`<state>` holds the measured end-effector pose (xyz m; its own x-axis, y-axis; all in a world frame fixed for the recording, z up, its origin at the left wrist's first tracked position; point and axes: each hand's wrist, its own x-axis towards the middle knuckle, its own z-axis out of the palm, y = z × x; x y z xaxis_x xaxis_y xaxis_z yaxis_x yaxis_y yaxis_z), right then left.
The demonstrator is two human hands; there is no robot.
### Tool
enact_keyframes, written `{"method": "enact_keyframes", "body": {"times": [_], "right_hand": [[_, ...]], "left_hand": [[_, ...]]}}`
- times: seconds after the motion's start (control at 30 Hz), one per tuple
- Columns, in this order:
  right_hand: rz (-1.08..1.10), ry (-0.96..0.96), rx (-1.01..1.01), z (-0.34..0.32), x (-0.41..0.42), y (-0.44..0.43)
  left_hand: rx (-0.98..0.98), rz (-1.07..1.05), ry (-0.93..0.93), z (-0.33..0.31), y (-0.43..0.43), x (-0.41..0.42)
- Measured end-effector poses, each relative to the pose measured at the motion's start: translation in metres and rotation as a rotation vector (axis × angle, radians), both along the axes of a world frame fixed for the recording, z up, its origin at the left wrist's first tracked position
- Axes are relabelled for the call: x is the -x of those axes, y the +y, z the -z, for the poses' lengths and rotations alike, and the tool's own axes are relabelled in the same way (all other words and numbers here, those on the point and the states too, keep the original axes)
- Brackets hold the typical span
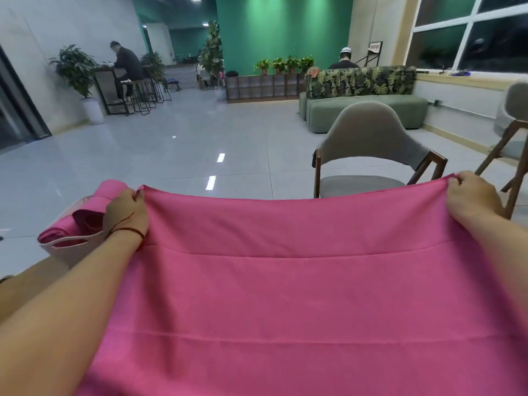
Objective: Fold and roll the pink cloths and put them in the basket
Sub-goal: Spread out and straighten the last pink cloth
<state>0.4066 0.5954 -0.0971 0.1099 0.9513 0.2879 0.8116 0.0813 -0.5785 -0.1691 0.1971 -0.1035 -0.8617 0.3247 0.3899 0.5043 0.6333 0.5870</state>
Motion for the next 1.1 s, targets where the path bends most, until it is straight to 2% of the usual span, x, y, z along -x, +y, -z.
{"method": "enact_keyframes", "body": {"times": [0.23, 0.37, 0.47, 1.1], "right_hand": [[-0.018, -0.002, 0.076, 0.068, 0.028, 0.006], [-0.001, 0.033, 0.088, 0.079, 0.032, 0.004], [0.01, 0.086, 0.071, 0.081, 0.03, 0.006], [0.013, 0.054, 0.059, 0.079, 0.002, -0.045]], "left_hand": [[0.098, -0.02, -0.104, 0.063, 0.028, 0.014], [0.118, 0.019, -0.053, 0.086, 0.029, 0.027], [0.093, 0.038, -0.031, 0.087, 0.028, 0.035], [0.053, 0.079, -0.048, 0.084, -0.026, -0.012]]}}
